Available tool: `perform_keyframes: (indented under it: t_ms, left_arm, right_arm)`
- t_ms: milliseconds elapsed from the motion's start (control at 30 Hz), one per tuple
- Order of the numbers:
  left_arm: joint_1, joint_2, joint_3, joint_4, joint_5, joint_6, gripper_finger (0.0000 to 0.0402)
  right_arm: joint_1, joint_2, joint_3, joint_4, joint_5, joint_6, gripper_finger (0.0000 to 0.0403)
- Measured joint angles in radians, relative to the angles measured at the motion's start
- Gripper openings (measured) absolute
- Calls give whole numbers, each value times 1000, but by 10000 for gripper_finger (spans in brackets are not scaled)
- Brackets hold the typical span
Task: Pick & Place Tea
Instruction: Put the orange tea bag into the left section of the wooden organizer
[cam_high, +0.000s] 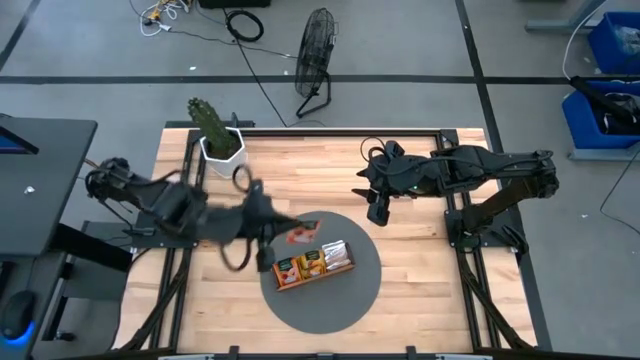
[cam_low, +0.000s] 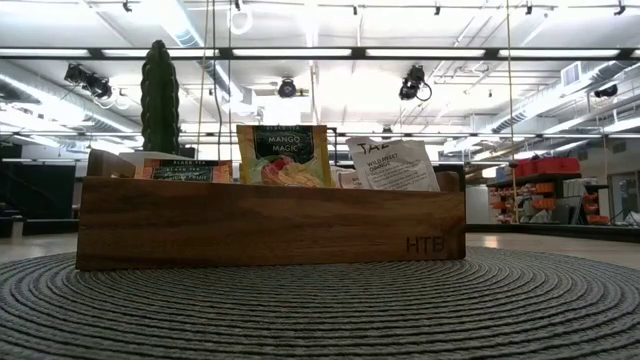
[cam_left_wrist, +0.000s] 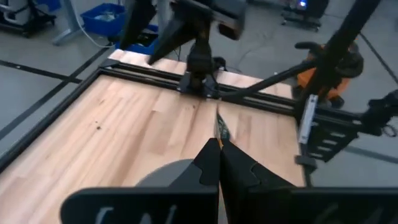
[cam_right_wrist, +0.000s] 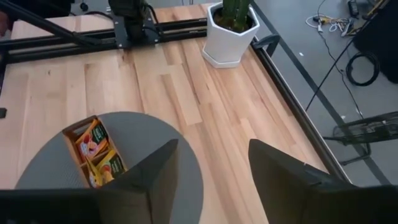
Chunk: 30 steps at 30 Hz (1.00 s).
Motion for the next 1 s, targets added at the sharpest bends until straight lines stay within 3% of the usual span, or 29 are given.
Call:
perform_keyframes:
  t_ms: [233,400,600,900,1000]
  left_arm:
    - [-134,3,-18,46,-215,-71,1]
    - [-134,-13,-184,262,-171,-42,1]
    - [-165,-44,-407,420,-211,-106,1]
    - [-330,-85,-709,488,-434,-458,2]
    - [-367,-82,-790,499,-458,-595,2]
  right_arm:
    - [0,0,0,43,15,-39,194]
    - [0,0,0,55,34,-43,194]
    - [0,0,0,51,34,-8,194]
    - [-1,0,0,37,120,32,194]
    - [-7,0,0,37,121,38,194]
